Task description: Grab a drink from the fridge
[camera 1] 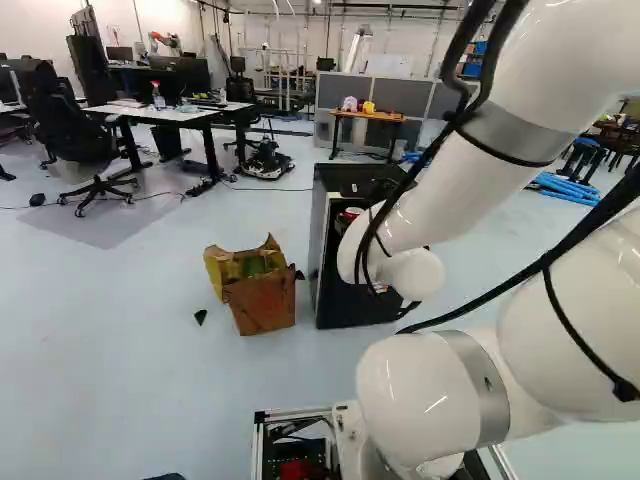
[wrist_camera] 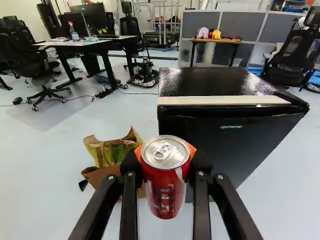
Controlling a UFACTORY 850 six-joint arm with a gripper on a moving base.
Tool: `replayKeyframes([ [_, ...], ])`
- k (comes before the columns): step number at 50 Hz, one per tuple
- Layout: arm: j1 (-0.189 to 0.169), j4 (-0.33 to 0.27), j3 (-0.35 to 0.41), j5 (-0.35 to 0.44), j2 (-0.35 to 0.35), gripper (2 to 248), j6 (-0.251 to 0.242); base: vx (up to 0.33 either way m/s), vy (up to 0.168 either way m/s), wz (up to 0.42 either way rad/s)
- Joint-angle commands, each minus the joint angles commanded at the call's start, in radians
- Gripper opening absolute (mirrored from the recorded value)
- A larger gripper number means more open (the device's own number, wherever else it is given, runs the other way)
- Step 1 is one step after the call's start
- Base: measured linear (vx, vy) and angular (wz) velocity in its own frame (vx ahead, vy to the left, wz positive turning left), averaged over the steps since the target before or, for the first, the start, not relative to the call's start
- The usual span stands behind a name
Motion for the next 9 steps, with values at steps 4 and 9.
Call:
replayKeyframes([
  [4,0.000,0.000,0.000,0.000,0.000,99,0.000,0.000,0.000,0.000],
  [9,0.000,0.000,0.000,0.000,0.000,99,0.000,0.000,0.000,0.000],
])
